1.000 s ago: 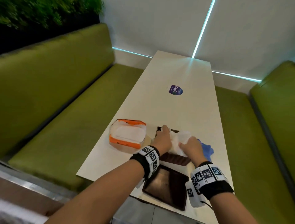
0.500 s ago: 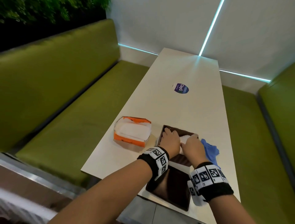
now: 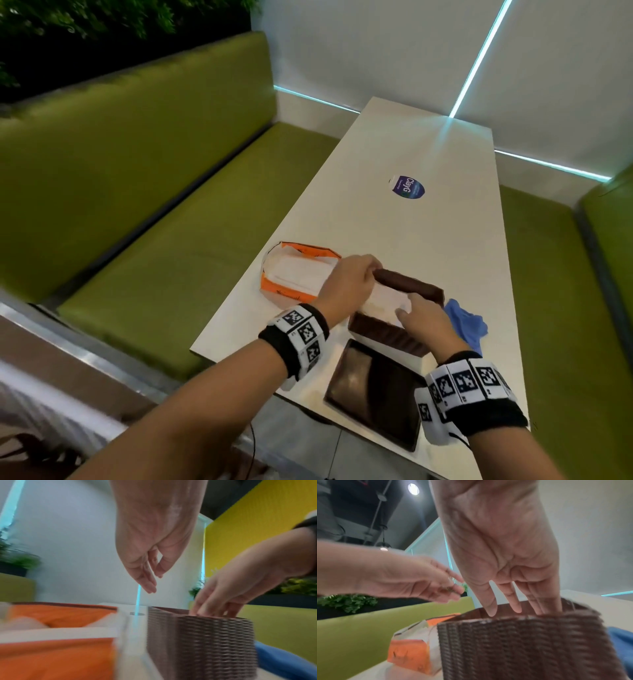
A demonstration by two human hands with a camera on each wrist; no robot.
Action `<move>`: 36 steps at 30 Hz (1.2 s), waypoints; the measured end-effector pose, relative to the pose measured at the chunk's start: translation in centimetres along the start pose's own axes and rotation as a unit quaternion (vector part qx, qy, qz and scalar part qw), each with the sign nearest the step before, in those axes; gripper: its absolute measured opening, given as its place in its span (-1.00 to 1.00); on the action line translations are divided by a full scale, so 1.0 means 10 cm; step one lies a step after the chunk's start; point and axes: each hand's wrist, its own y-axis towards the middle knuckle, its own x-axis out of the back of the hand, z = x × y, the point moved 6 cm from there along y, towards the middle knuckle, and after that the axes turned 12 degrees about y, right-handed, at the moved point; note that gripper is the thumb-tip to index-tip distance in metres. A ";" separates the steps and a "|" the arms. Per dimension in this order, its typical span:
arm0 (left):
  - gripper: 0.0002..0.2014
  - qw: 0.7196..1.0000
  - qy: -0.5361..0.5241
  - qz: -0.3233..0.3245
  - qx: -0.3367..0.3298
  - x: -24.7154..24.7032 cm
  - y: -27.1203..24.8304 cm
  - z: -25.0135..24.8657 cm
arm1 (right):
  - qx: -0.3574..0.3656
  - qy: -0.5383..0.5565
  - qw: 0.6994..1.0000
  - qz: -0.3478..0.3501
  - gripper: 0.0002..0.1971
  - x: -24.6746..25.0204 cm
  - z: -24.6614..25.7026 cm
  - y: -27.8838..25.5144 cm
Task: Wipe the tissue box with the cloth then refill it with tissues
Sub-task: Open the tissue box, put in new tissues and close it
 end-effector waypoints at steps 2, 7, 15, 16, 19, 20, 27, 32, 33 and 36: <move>-0.71 0.999 0.003 -0.013 0.035 0.25 0.01 0.36 | 0.006 0.011 1.000 -0.019 -0.55 0.07 0.04 -0.04; -0.70 0.982 0.151 0.011 0.117 0.67 0.06 1.24 | 0.103 0.066 0.988 -0.094 -0.59 0.17 0.34 -0.14; -0.72 0.949 0.263 0.113 0.128 0.54 0.04 1.46 | 0.271 0.041 0.961 -0.048 -0.70 -0.40 1.24 -0.08; -0.72 0.946 0.271 0.124 0.127 0.51 0.04 1.48 | 0.263 0.021 0.963 -0.043 -0.69 -0.47 1.29 -0.04; -0.79 0.938 0.296 0.138 0.119 0.48 0.04 1.49 | 0.231 -0.075 0.970 -0.032 -0.68 -0.60 1.35 0.07; -0.84 0.932 0.315 0.139 0.111 0.48 0.04 1.49 | 0.224 -0.114 0.967 -0.033 -0.69 -0.63 1.35 0.10; -0.79 0.908 0.382 0.153 0.076 0.47 0.09 1.47 | 0.191 -0.205 0.959 -0.045 -0.83 -0.71 1.37 0.22; -0.83 0.879 0.439 0.179 0.052 0.58 0.04 1.37 | 0.183 -0.137 0.973 -0.044 -0.75 -0.63 1.34 0.26; -0.84 0.871 0.453 0.185 0.049 0.61 0.02 1.35 | 0.183 -0.124 0.974 -0.047 -0.74 -0.61 1.34 0.27; -0.76 0.852 0.484 0.195 0.046 0.66 -0.04 1.36 | 0.206 -0.081 0.974 -0.053 -0.76 -0.61 1.36 0.32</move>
